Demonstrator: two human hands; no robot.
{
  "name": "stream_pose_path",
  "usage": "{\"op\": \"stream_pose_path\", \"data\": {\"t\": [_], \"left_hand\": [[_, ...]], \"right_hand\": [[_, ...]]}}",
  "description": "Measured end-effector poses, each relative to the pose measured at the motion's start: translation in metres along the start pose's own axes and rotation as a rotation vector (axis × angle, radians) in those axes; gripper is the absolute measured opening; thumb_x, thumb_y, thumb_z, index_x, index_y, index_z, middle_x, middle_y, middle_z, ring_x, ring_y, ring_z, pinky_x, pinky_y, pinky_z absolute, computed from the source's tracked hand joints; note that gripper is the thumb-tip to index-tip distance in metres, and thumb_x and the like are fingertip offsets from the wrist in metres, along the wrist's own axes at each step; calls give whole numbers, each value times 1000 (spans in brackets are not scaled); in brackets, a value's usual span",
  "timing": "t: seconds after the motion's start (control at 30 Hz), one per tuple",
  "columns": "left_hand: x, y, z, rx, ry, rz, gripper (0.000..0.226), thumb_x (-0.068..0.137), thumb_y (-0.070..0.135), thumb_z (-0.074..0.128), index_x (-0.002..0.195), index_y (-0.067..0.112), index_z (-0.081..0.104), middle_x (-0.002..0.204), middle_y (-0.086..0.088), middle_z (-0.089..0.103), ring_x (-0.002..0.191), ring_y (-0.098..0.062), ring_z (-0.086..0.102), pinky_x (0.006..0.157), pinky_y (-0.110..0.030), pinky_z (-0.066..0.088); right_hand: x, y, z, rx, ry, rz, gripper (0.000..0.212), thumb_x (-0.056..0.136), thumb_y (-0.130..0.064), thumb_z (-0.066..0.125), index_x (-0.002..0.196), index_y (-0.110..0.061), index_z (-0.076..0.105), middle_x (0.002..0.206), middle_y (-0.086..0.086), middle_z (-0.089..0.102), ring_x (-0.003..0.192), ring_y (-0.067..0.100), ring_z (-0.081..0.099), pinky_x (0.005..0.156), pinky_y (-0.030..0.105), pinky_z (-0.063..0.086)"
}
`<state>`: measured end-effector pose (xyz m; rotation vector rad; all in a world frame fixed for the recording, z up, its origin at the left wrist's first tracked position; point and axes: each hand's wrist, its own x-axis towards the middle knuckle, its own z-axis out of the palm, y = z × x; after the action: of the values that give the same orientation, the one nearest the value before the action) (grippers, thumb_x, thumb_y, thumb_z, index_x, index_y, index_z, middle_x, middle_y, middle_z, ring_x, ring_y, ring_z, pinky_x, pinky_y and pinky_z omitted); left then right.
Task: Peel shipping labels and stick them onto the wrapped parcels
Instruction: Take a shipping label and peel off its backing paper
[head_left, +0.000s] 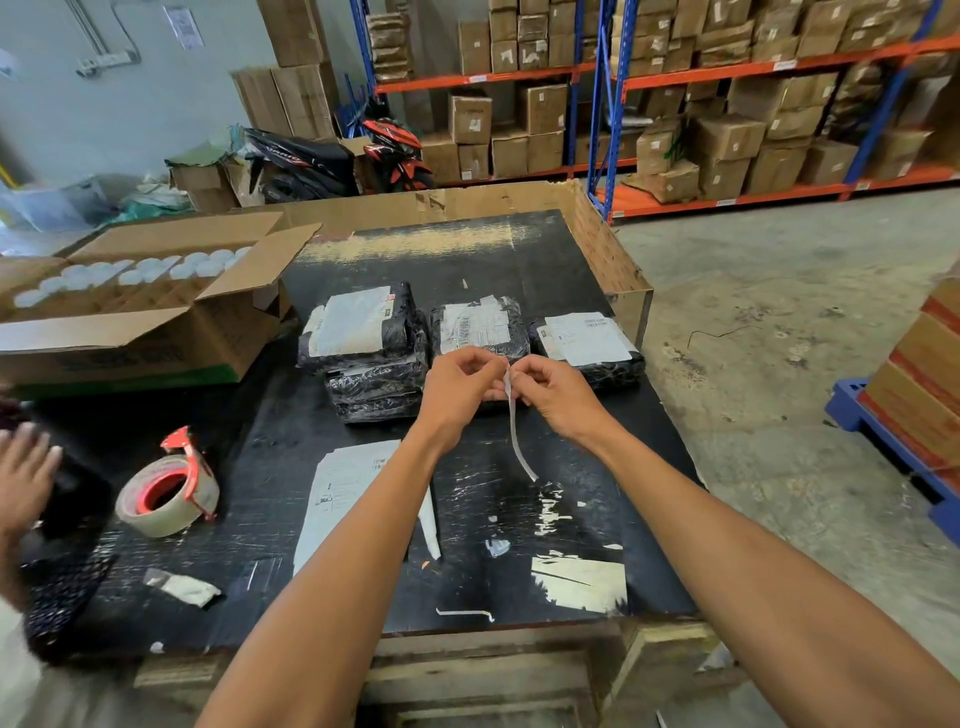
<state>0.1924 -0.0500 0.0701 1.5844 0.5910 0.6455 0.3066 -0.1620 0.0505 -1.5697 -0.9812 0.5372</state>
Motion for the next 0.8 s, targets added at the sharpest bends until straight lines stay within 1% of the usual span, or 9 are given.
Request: {"op": "stream_pose_path", "data": {"t": [0.07, 0.13, 0.27, 0.33, 0.43, 0.53, 0.6, 0.67, 0.8], "left_hand": [[-1, 2, 1, -34, 10, -22, 12, 91, 6, 65, 92, -4, 71, 87, -26, 73, 73, -31, 73, 74, -38, 63], [-3, 6, 0, -89, 30, -44, 12, 92, 0, 62, 92, -9, 69, 85, -25, 71, 71, -29, 72, 70, -33, 62], [-7, 11, 0, -124, -40, -56, 20, 93, 7, 69, 104, -10, 70, 89, -20, 72, 74, -22, 72, 72, -28, 61], [-7, 12, -1, -116, -54, -47, 22, 91, 6, 72, 106, -10, 70, 91, -21, 73, 76, -22, 73, 75, -29, 62], [-8, 10, -1, -119, -33, -40, 17, 90, -1, 71, 103, -11, 70, 91, -22, 73, 78, -25, 74, 75, -30, 62], [-8, 11, -1, -118, -28, -54, 15, 91, -2, 68, 103, -12, 69, 90, -22, 74, 74, -23, 75, 72, -27, 61], [-9, 13, 0, -108, -20, -63, 9, 91, -6, 65, 98, -10, 70, 86, -21, 74, 69, -22, 75, 68, -25, 61], [-9, 15, 2, -109, -1, -85, 8, 91, -8, 62, 91, -5, 70, 81, -18, 73, 66, -21, 74, 66, -24, 60], [-9, 17, 5, -217, 30, -178, 17, 93, -6, 57, 82, 0, 68, 76, -15, 74, 66, -23, 74, 65, -26, 60]], "right_hand": [[0, 0, 0, -18, 23, -2, 21, 95, -15, 61, 78, -27, 67, 72, -10, 69, 67, 3, 59, 72, 23, 47], [0, 0, 1, -61, 37, 0, 22, 94, -15, 59, 77, -27, 65, 69, -12, 68, 62, 0, 58, 70, 20, 45], [0, 4, 1, -74, 61, -6, 17, 95, -20, 61, 80, -25, 69, 77, -3, 72, 64, 4, 60, 72, 25, 50], [1, 6, 1, -85, 52, -4, 15, 96, -23, 61, 84, -22, 71, 80, -1, 74, 66, 4, 61, 75, 28, 50], [2, 5, 0, -87, 42, -6, 15, 95, -22, 61, 83, -23, 70, 79, -3, 74, 68, 6, 62, 78, 33, 53], [2, 3, 0, -116, 39, -7, 14, 94, -23, 62, 83, -25, 69, 78, -4, 73, 71, 8, 62, 82, 39, 55], [1, 2, 0, -129, 43, -10, 13, 92, -23, 62, 82, -25, 69, 78, -4, 72, 72, 8, 63, 84, 41, 55], [1, 1, 0, -128, 55, -10, 12, 92, -22, 61, 82, -24, 68, 79, -3, 72, 73, 9, 63, 83, 41, 55], [-1, 0, 1, -80, 95, 9, 18, 89, -17, 58, 76, -27, 65, 74, -1, 68, 68, 9, 58, 78, 36, 51]]}}
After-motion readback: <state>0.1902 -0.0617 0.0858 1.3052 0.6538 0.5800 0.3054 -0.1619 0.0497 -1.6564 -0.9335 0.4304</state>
